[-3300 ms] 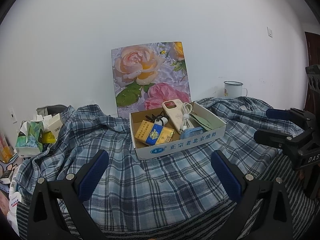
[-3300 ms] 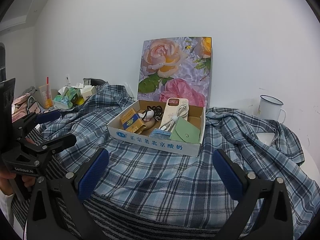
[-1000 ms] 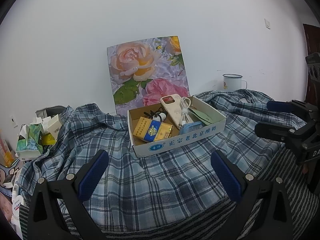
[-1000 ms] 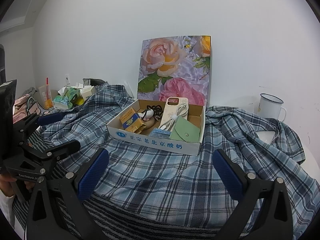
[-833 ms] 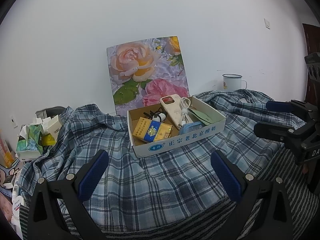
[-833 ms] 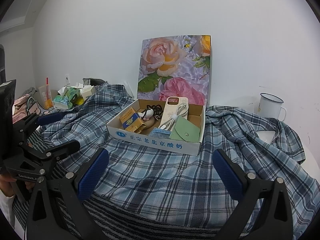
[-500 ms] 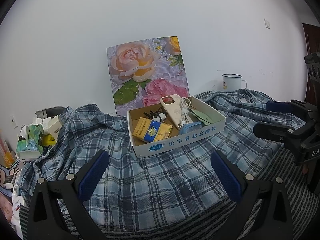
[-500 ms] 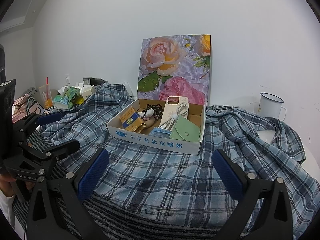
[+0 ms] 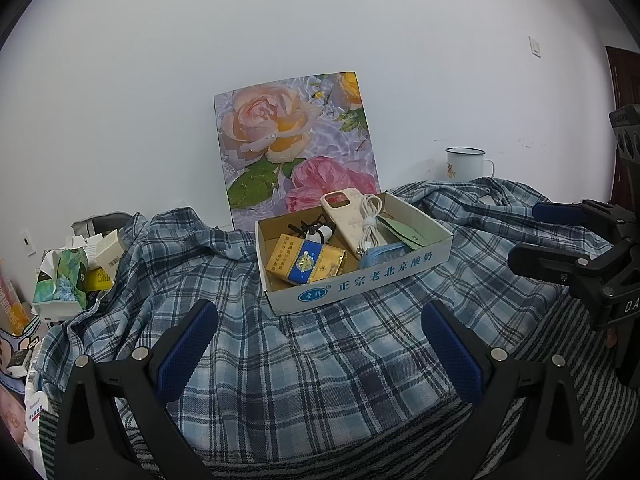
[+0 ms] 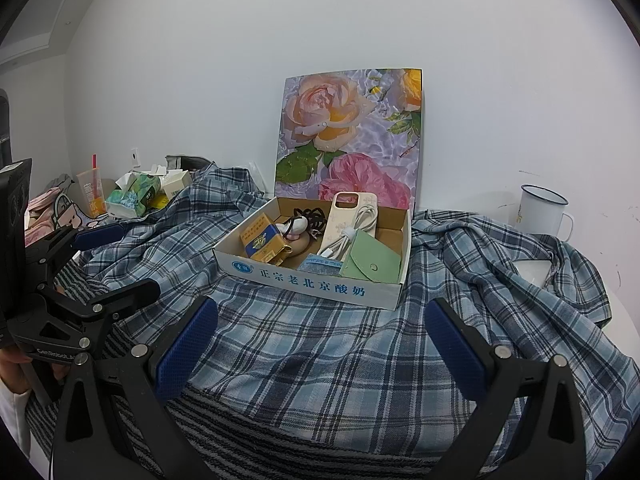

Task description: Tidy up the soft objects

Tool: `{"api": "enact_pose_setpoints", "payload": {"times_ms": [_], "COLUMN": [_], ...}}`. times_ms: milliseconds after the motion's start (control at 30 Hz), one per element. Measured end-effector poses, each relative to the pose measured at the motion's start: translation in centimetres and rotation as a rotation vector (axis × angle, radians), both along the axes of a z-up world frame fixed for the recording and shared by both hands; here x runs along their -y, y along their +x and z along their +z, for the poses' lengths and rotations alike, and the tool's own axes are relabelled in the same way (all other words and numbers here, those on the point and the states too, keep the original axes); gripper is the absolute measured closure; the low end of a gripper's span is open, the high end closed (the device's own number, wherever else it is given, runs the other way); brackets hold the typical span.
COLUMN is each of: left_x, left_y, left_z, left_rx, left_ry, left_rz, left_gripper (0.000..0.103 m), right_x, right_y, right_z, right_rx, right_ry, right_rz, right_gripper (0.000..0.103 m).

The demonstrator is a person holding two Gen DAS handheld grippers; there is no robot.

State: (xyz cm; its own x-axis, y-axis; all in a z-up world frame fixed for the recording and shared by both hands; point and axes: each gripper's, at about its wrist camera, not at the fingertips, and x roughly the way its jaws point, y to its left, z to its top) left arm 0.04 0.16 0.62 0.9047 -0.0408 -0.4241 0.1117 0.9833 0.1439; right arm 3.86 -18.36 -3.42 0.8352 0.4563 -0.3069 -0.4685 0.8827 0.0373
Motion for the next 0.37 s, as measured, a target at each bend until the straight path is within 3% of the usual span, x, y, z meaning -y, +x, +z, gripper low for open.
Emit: {"api": "enact_pose_setpoints", "payload": {"times_ms": [367], "left_x": [0.09], "left_y": [0.04], "left_z": [-0.02], "left_rx": [-0.001], "left_ry": [0.001], "left_rz": [-0.001], "left_gripper": [0.0], "right_x": [-0.03], "right_y": [0.02], "right_z": [-0.04], "right_rx": [-0.004], "right_ry": [-0.001], "right_rz": [0.001], "right_gripper": [0.0]}}
